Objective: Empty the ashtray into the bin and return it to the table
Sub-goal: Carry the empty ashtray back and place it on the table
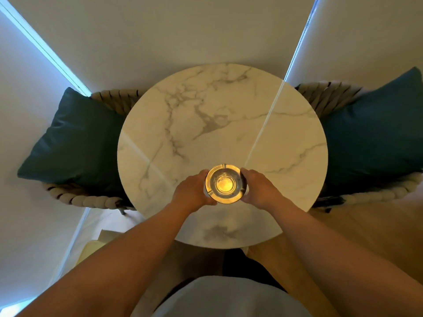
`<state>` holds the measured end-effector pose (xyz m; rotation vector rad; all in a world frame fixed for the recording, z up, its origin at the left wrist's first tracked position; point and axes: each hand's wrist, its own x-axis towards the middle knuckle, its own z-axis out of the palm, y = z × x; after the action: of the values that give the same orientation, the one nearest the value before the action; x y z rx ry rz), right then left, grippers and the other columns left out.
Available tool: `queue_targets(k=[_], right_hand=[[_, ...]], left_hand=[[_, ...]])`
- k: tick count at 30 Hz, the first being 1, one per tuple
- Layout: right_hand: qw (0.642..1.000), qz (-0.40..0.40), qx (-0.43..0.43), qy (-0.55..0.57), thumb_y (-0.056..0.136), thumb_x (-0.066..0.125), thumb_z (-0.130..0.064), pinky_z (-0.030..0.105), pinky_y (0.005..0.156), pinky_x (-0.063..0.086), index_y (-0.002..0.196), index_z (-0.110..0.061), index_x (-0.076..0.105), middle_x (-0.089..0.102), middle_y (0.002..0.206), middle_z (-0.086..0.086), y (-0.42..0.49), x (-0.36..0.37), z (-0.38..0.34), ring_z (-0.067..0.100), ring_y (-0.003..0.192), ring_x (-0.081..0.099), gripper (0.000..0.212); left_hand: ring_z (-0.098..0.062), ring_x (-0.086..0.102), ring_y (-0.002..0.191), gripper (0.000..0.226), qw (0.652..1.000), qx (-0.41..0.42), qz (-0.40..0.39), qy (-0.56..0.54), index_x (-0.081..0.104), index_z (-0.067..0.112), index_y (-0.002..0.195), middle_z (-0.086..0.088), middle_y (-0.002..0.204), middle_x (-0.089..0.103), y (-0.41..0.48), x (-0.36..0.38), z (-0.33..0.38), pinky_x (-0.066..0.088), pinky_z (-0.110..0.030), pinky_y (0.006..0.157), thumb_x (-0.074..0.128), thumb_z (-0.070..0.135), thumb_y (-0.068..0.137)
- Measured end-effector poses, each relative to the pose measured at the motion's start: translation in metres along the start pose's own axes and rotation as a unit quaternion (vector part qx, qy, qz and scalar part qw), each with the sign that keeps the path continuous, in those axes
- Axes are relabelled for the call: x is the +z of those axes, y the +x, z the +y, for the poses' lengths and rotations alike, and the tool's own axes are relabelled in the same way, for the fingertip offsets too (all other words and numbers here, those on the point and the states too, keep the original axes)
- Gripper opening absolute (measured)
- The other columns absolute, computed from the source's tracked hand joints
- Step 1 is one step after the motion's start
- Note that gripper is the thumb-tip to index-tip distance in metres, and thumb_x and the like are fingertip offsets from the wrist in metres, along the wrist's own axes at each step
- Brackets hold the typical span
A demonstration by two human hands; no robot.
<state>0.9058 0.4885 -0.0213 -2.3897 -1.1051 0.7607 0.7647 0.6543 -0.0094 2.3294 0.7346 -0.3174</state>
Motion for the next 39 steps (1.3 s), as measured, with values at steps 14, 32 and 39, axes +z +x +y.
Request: queue_targets(k=[14,32,39], right_hand=[[1.000,-0.008,0.001,-0.005,0.071,0.078,-0.022,0.032,0.068,0.040,0.106,-0.009,0.055,0.060,0.098,0.014,0.106,-0.014,0.030,0.033,0.089,0.059,0.045],[0.998,0.011,0.056,-0.022,0.068,0.081,-0.025,0.041,0.081,0.052,0.112,-0.011,0.053,0.052,0.107,0.012,0.163,0.010,0.023,0.034,0.097,0.058,0.054],[0.998,-0.004,0.060,-0.020,0.067,0.082,-0.021,0.042,0.082,0.052,0.119,-0.012,0.051,0.050,0.111,0.011,0.165,0.013,0.029,0.033,0.101,0.057,0.061]], left_hand=[[-0.023,0.062,0.109,0.084,0.999,-0.003,-0.005,-0.033,0.052,0.027,0.128,0.003,0.116,0.068,0.102,-0.023,-0.006,0.052,-0.044,0.089,0.092,0.033,0.054],[-0.028,0.053,0.113,0.090,0.999,0.022,-0.024,0.025,0.053,0.019,0.131,-0.008,0.119,0.054,0.170,-0.031,-0.048,0.048,-0.042,0.092,0.093,0.035,0.053],[-0.026,0.052,0.116,0.095,0.999,0.013,-0.022,0.032,0.048,0.026,0.132,-0.002,0.118,0.053,0.176,-0.020,-0.056,0.049,-0.044,0.091,0.092,0.040,0.049]])
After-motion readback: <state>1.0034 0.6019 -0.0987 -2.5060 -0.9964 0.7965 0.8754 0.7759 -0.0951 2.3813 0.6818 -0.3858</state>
